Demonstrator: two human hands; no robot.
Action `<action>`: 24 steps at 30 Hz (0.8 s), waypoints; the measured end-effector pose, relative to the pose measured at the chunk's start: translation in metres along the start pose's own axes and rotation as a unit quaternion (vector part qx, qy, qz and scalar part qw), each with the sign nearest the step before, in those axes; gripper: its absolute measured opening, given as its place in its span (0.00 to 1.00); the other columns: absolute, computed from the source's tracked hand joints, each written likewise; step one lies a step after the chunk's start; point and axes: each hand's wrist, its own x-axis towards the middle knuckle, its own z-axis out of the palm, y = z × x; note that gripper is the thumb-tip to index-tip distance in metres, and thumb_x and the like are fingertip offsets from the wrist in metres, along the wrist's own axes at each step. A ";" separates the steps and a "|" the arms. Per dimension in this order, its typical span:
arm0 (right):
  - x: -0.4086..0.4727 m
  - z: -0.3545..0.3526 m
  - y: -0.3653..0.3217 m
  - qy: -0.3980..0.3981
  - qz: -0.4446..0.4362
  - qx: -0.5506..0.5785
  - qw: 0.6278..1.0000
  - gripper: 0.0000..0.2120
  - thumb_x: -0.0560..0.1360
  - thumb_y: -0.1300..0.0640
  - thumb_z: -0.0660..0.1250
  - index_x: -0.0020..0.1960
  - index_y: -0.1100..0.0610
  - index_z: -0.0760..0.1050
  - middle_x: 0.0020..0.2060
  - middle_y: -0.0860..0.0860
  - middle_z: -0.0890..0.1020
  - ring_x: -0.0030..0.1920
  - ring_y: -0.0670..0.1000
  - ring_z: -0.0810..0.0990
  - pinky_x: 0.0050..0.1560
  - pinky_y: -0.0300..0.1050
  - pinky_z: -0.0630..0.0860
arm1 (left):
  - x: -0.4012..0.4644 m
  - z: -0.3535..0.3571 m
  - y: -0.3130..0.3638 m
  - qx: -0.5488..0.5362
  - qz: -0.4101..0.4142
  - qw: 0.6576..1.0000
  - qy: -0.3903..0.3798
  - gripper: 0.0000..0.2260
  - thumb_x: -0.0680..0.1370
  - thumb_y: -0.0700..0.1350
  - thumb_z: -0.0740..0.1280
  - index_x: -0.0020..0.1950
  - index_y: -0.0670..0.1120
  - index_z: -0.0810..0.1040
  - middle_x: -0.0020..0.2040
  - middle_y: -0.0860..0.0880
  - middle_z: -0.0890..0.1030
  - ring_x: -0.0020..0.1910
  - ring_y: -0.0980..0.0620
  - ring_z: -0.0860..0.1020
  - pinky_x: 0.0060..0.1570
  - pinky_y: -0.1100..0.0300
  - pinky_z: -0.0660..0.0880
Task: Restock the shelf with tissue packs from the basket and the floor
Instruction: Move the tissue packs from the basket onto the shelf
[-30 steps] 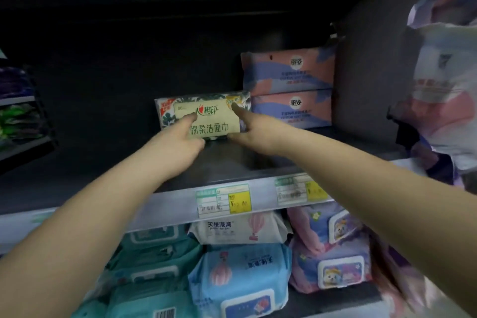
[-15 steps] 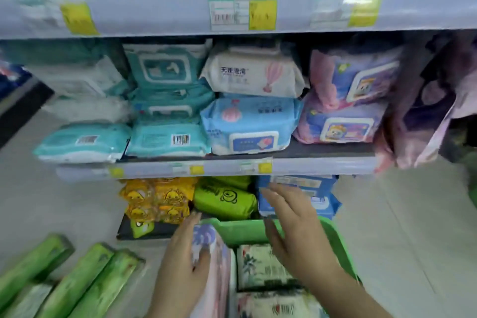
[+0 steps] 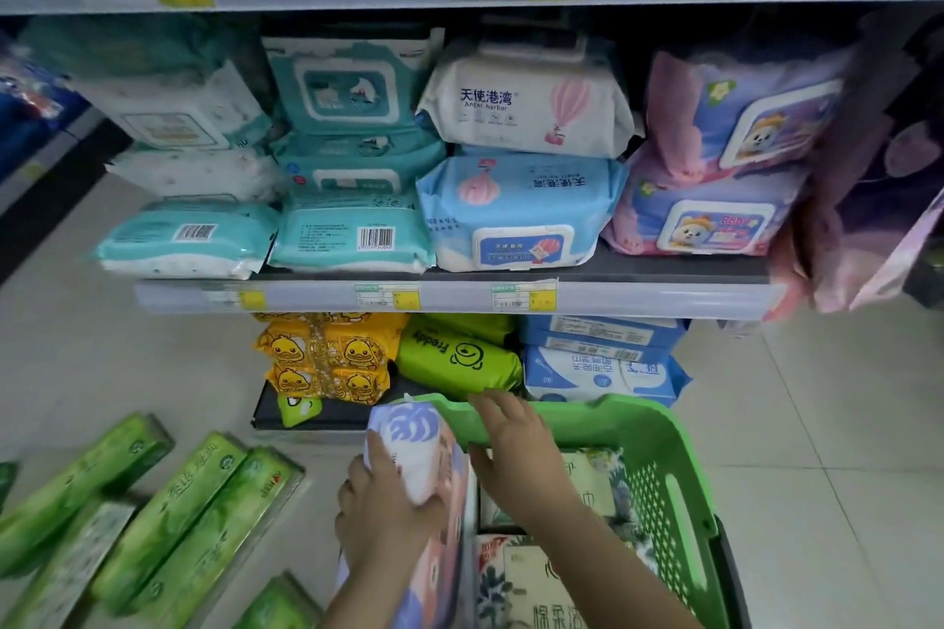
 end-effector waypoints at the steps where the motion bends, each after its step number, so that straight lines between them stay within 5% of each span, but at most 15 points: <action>1: 0.000 -0.003 0.003 0.008 0.008 0.008 1.000 0.24 0.78 0.53 0.59 0.73 0.53 0.59 0.70 0.51 0.65 0.71 0.53 0.62 0.71 0.47 0.60 | 0.001 0.000 -0.002 -0.014 0.003 1.000 0.004 0.47 0.67 0.58 0.70 0.76 0.48 0.44 0.70 0.45 0.63 0.66 0.42 0.65 0.60 0.51 0.69; 8: -0.015 -0.034 0.016 0.037 0.064 0.084 0.994 0.24 0.78 0.53 0.61 0.72 0.54 0.61 0.68 0.50 0.68 0.68 0.51 0.66 0.66 0.41 0.64 | -0.015 -0.024 -0.008 -0.137 0.065 0.988 0.019 0.49 0.62 0.52 0.75 0.75 0.51 0.51 0.66 0.47 0.68 0.63 0.44 0.71 0.53 0.49 0.74; 13: -0.032 -0.083 0.006 0.069 0.096 0.193 0.974 0.25 0.77 0.52 0.63 0.72 0.53 0.62 0.67 0.48 0.70 0.65 0.47 0.69 0.64 0.41 0.67 | -0.046 -0.084 0.013 -0.351 0.141 0.926 0.008 0.44 0.62 0.44 0.78 0.70 0.58 0.58 0.61 0.54 0.73 0.58 0.48 0.74 0.56 0.48 0.73; 17: -0.054 -0.119 -0.015 0.084 0.090 0.318 0.940 0.25 0.75 0.52 0.66 0.70 0.51 0.63 0.62 0.47 0.73 0.60 0.45 0.72 0.57 0.38 0.68 | -0.078 -0.140 0.037 -0.487 0.157 0.858 -0.035 0.40 0.62 0.39 0.78 0.65 0.63 0.62 0.59 0.55 0.77 0.52 0.49 0.79 0.49 0.45 0.77; 21: -0.080 -0.156 -0.038 0.121 0.035 0.404 0.906 0.20 0.75 0.52 0.65 0.65 0.46 0.65 0.58 0.45 0.75 0.54 0.34 0.74 0.51 0.27 0.70 | -0.129 -0.187 0.054 -0.404 0.289 0.868 0.030 0.49 0.52 0.53 0.80 0.59 0.80 0.52 0.63 0.74 0.65 0.62 0.69 0.68 0.58 0.59 0.70; 24: -0.102 -0.185 -0.049 0.120 -0.025 0.482 0.868 0.23 0.66 0.40 0.62 0.60 0.42 0.70 0.55 0.42 0.80 0.54 0.37 0.78 0.53 0.32 0.74 | -0.163 -0.213 0.061 -0.328 0.330 0.883 0.061 0.51 0.42 0.72 0.72 0.58 0.84 0.45 0.62 0.82 0.57 0.59 0.83 0.59 0.52 0.71 0.65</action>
